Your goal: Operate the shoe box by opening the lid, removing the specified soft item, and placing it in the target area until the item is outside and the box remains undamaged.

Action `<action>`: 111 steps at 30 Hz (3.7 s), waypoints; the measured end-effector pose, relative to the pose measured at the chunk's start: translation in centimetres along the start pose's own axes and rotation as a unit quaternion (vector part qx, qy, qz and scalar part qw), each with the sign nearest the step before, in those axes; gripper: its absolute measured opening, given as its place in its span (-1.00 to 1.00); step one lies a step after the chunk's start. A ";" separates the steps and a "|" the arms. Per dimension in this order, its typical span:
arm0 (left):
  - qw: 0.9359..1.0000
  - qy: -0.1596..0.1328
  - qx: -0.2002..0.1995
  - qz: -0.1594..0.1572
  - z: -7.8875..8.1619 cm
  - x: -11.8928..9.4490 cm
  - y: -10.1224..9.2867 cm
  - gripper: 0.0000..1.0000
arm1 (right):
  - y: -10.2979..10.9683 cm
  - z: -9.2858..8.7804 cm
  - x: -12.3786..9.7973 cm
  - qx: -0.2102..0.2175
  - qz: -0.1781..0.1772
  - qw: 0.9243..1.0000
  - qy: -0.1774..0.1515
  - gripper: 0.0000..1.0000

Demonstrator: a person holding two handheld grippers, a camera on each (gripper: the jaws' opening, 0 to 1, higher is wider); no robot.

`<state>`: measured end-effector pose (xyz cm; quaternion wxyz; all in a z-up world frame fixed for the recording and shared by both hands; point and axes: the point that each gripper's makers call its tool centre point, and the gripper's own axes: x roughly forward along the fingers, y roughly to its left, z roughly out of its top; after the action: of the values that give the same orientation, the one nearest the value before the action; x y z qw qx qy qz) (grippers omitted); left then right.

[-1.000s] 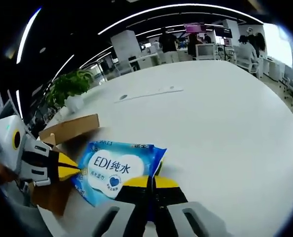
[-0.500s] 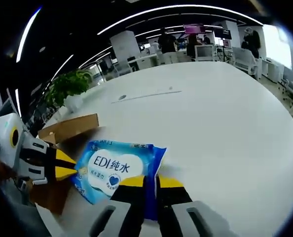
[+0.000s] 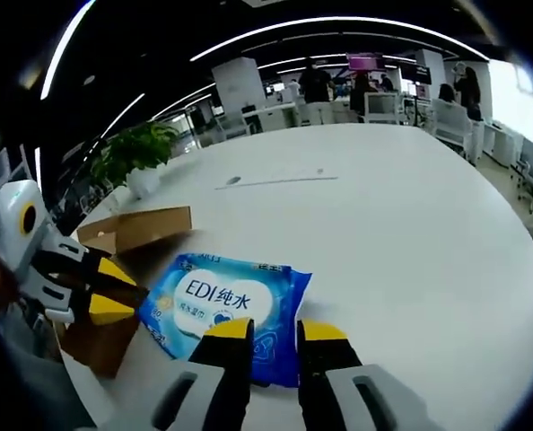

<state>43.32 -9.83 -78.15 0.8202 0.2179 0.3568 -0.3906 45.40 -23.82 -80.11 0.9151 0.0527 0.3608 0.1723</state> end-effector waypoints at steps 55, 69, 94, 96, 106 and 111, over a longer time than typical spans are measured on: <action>0.993 -0.060 -0.015 -0.103 -7.3 -10.4 6.6 -0.55 | 17.2 5.0 -1.8 -0.252 0.150 0.955 -0.040 -0.30; 0.989 -0.046 0.014 -0.136 -8.9 -9.8 6.1 -0.61 | 21.5 4.2 0.2 -0.310 0.192 0.931 -0.028 -0.41; 0.989 -0.005 0.020 -0.149 -11.4 -7.7 4.8 -1.00 | 26.3 1.3 5.1 -0.418 0.210 0.884 0.021 -0.60; 0.989 -0.006 0.024 -0.148 -11.4 -7.7 4.8 -1.00 | 26.5 1.2 5.6 -0.425 0.206 0.881 0.026 -0.63; 0.988 -0.007 0.050 -0.145 -11.4 -8.1 4.6 -1.00 | 26.2 -0.1 7.5 -0.438 0.191 0.876 0.060 -0.86; 0.989 -0.012 0.042 -0.142 -11.3 -8.3 4.7 -1.00 | 25.9 -0.6 7.7 -0.449 0.185 0.871 0.070 -1.00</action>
<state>38.69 4.18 -78.82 0.7510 0.1940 0.3573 -0.5203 43.04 3.05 -79.75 0.7637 -0.3100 0.2916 0.4855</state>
